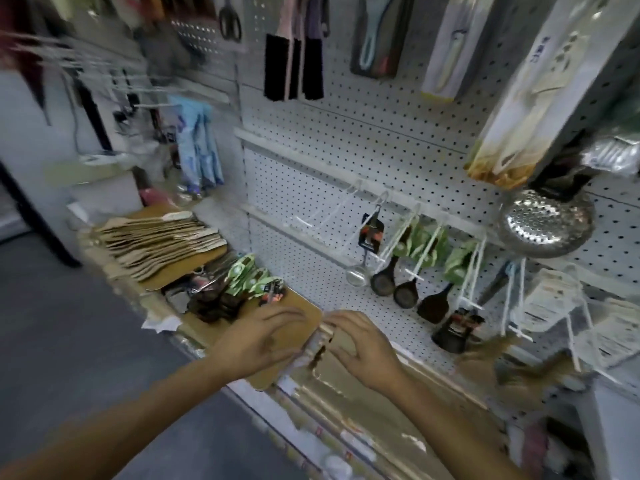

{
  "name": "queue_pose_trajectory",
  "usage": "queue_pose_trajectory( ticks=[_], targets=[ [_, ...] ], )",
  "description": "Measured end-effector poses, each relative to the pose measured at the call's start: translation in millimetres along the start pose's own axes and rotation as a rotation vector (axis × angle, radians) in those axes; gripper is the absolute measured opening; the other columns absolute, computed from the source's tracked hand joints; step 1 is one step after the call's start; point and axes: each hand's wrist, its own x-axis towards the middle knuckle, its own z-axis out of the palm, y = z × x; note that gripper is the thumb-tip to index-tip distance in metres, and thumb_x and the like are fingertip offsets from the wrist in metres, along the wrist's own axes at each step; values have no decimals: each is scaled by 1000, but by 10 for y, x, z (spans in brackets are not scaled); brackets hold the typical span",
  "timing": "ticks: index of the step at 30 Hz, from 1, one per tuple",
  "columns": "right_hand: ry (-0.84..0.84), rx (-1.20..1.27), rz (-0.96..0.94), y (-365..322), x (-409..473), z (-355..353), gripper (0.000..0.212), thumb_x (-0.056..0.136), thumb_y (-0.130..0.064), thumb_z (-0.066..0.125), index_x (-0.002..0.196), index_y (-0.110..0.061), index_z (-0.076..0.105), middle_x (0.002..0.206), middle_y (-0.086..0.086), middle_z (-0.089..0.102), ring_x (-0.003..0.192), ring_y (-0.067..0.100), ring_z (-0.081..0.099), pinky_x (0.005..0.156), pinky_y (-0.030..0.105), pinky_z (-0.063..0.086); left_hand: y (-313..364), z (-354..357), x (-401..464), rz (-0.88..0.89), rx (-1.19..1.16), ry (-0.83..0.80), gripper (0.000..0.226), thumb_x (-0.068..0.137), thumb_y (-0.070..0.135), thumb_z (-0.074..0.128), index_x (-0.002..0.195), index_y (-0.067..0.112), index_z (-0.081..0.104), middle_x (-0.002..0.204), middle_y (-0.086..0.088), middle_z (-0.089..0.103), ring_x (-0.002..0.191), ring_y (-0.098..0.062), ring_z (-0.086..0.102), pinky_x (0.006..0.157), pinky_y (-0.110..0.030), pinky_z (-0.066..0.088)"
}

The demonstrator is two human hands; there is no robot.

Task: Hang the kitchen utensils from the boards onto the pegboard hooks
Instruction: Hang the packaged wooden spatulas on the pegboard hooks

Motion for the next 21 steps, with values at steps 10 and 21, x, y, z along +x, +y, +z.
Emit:
queue_pose_trajectory(
  ticks=[10, 21],
  targets=[
    [-26, 30, -132, -1571, 1187, 971, 51, 89, -46, 64, 135, -29, 53, 137, -10, 54, 129, 8, 44, 109, 32, 38, -1031, -1580, -1149, -171, 69, 51, 58, 85, 55, 69, 137, 38, 53, 140, 19, 51, 132, 0, 44, 109, -21, 39],
    [-175, -11, -236, -2275, 2237, 1786, 54, 89, -50, 61, 138, -32, 48, 139, -12, 51, 128, 7, 43, 106, 30, 37, -2068, -2233, -1806, -370, 73, 122, 55, 86, 62, 63, 137, 45, 49, 141, 26, 48, 131, 2, 45, 105, -30, 47]
  ],
)
